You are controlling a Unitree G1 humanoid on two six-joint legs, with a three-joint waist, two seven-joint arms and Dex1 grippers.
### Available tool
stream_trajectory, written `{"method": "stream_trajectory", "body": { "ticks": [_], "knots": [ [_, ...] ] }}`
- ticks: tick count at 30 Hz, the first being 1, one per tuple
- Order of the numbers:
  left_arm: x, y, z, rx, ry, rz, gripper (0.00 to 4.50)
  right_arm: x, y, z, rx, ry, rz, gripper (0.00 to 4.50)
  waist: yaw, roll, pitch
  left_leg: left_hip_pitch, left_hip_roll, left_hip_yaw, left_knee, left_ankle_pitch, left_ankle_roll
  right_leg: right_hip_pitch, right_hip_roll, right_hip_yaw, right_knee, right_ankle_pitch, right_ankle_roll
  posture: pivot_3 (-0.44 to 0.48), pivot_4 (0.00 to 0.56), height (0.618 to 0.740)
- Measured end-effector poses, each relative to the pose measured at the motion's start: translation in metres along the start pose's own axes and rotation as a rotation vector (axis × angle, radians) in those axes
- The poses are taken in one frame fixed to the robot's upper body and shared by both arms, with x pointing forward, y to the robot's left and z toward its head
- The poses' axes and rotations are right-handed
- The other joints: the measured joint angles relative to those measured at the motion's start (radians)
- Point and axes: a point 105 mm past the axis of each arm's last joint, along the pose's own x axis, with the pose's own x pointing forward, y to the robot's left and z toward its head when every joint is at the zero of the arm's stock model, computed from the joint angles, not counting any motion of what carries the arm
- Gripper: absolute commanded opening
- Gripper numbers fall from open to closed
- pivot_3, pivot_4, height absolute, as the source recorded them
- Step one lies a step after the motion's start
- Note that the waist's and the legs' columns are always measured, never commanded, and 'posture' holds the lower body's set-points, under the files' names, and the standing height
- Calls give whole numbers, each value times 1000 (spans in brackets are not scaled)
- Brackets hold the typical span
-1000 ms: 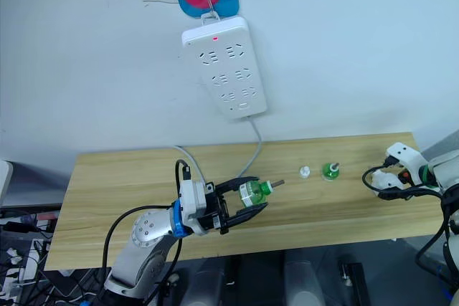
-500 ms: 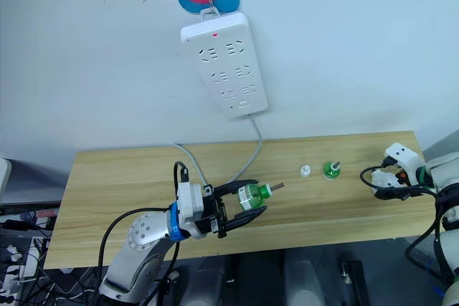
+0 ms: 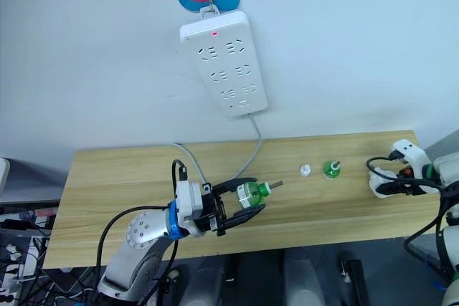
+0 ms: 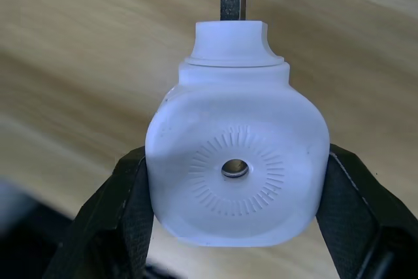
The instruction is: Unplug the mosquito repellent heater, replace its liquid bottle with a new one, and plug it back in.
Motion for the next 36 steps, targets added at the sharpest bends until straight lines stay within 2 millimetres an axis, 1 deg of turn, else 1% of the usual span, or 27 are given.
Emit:
{"method": "stream_trajectory", "body": {
  "ticks": [3, 4, 5, 6, 8, 9, 10, 12, 16, 20, 26, 29, 36],
  "knots": [
    [-4, -4, 1, 14, 5, -29, 2257, -34, 29, 13, 126, -98, 142, 2971, 1, 2, 0, -1, 1, -1, 0, 0, 0, -1, -1, 0, -1, 0, 0, -32, 357, 740],
    [-5, -5, 1, 15, 4, -38, 2257, -39, 38, 16, 153, -116, 182, 2971, -1, 2, 0, -2, 1, -2, 0, 0, 0, 0, 0, 0, -2, 0, 0, -30, 354, 740],
    [-6, -7, 2, 19, 1, -50, 2257, -44, 52, 17, 191, -126, 250, 2971, -1, 2, 0, -2, 1, -3, 0, 0, 0, -1, 0, 1, -2, 0, -1, -27, 353, 740],
    [-7, -8, 3, 20, 2, -53, 2257, -45, 62, 18, 213, -124, 300, 2971, 0, 2, 0, -2, 1, -4, 0, 0, 0, -1, 0, 0, -2, 0, -1, -24, 349, 740],
    [-9, -9, 5, 30, 4, -68, 2257, -39, 96, 18, 260, -87, 476, 2971, 1, 2, 0, -3, 1, -4, 0, 0, 0, -1, -1, 0, -1, 0, -1, -15, 343, 740],
    [-10, -9, 7, 34, 1, -70, 2257, -37, 106, 17, 269, -71, 529, 2971, 2, 2, 0, -3, 1, -4, 0, 0, 0, -1, -1, 0, -1, 0, -1, -15, 343, 740],
    [-10, -8, 11, 44, -7, -71, 2257, -34, 122, 18, 288, -61, 614, 2971, 3, 2, 0, -4, 1, -4, 1, 0, 0, -1, -1, 0, -1, 0, 0, -15, 343, 740],
    [-12, -6, 17, 64, -16, -72, 2257, -32, 144, 22, 284, -55, 734, 2971, 7, 2, -1, -4, 0, -4, 1, 0, 0, -1, -1, -1, -1, 0, 0, 1, 334, 740],
    [-14, -7, 22, 81, -13, -83, 2257, -25, 171, 31, 238, -94, 888, 2971, 17, 1, -1, -4, 0, -4, 2, 0, 0, -1, 0, -3, -1, 1, 1, 7, 339, 740],
    [-15, -7, 22, 82, -14, -88, 2257, -16, 184, 33, 230, -107, 938, 2971, 25, 1, -1, -5, -1, -4, 2, 0, 0, -2, 0, -3, -1, 1, 1, 8, 338, 740],
    [-10, -2, 28, 114, -26, -104, 2257, -4, 201, 42, 202, -163, 973, 2971, 25, 1, -1, -5, -1, -4, 3, 0, 0, -1, 0, -3, 0, 1, 1, -2, 342, 740],
    [-8, 1, 25, 112, -24, -107, 2257, 0, 208, 47, 193, -187, 977, 2971, 24, 1, -1, -5, -1, -4, 3, 0, 0, -2, 0, -4, 0, 1, 1, -4, 343, 740],
    [-8, 10, 14, 95, 0, -81, 2257, -5, 218, 52, 197, -244, 969, 2971, 21, 1, -1, -5, 0, -3, 3, 0, 0, -1, 0, -4, 0, 1, 1, -18, 343, 740]
  ]
}}
